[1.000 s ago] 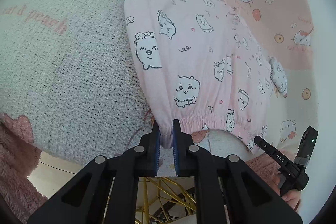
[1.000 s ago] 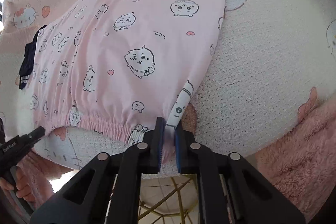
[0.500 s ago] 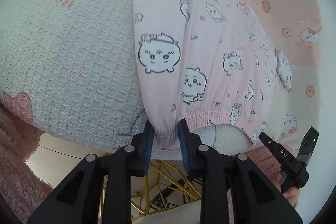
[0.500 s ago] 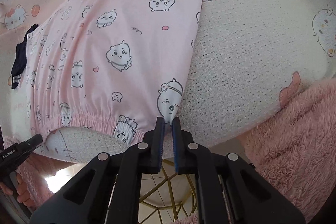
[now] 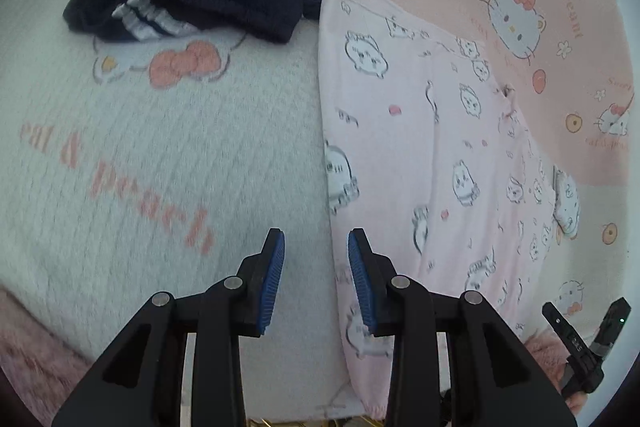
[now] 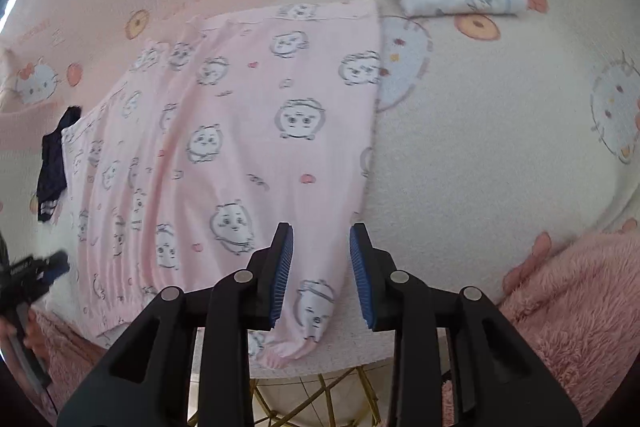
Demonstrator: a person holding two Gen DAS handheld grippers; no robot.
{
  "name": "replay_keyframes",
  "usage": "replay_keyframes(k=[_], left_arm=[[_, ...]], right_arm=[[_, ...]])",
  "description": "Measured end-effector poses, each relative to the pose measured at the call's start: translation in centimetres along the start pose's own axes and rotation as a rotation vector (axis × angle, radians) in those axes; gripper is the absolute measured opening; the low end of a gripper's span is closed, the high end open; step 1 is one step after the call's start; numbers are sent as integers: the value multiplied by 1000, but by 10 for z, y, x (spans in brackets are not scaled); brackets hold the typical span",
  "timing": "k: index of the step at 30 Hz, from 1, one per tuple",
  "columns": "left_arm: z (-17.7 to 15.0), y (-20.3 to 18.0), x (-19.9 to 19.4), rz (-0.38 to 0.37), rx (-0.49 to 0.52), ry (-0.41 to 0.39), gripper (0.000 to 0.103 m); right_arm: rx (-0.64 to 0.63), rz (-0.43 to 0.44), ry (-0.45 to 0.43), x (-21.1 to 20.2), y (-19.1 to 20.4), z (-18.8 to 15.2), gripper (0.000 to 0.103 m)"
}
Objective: Fold clothes
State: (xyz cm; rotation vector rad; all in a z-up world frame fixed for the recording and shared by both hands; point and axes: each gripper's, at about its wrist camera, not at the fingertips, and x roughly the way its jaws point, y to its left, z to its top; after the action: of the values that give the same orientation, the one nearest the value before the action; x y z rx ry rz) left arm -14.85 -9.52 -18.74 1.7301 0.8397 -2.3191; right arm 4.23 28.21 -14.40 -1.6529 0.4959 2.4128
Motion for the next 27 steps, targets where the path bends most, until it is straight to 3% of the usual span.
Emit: replay_keyframes(k=[5,10,11,12,13,16,19,22,27], left_arm=[[34,-1,18,-108,-1,-33,35],[46,-6,24,-132,28,-55,34],[47,-8,25,-130,47,-57,26],[49,-8,26,-137,70,-49,5],[50,-7,27,-143,85,-39,2],[54,-1,23,-110,104,-56,2],[56,-3,9,11,171,-112,1],[61,-1,9,84,185,-78,4],[56,19,-4,74,80,-62,13]], right_arm=[[-209,60,18,32,85,20,31],[-284,83,29,67,149,45,31],[-293,82,36,73,157,49,31],[-302,77,41,79,162,52,31],[-311,71,44,86,166,57,31],[-353,43,53,102,174,60,31],[-364,20,75,110,174,59,31],[-344,16,73,106,171,60,31],[-354,-71,42,96,165,56,31]])
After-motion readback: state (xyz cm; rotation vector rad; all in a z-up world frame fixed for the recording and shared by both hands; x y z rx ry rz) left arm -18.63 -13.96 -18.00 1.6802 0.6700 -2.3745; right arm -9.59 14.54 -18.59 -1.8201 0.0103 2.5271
